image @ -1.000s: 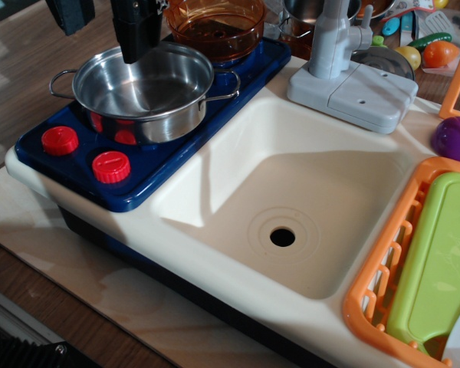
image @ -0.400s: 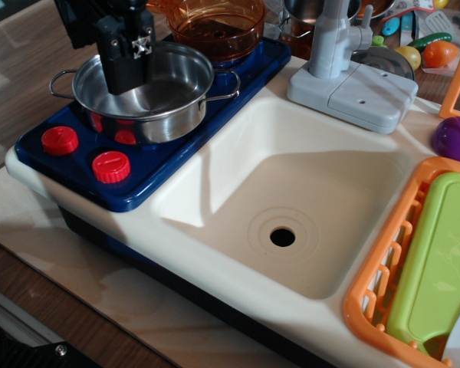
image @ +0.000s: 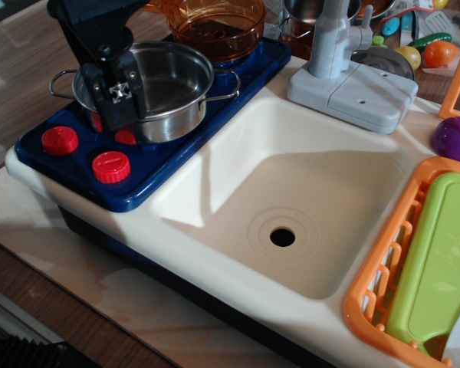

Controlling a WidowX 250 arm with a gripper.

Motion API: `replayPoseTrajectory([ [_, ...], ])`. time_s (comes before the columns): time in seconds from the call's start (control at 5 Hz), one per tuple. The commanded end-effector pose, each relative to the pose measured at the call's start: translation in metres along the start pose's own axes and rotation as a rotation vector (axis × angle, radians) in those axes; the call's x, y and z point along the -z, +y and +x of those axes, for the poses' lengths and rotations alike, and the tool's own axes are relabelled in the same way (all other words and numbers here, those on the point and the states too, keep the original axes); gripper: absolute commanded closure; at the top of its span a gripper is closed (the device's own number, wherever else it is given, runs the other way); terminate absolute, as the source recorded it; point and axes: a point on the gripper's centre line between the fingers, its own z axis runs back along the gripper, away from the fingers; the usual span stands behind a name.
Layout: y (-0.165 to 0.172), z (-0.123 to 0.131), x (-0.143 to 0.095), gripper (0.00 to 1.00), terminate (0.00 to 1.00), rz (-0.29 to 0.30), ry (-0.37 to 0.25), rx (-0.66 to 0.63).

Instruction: Put pan from stove to sink

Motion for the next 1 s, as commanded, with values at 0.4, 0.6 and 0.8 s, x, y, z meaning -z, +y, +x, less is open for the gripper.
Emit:
replayPoseTrajectory([
  [0.4, -0.001, 0.002, 0.013, 1.00, 0.00, 0.009, -0.097, -0.007],
  [0.6, -0.003, 0.005, 0.012, 1.00, 0.00, 0.003, -0.101, -0.016],
  [0.8, -0.010, 0.018, 0.011, 1.00, 0.00, -0.006, -0.121, -0.039],
])
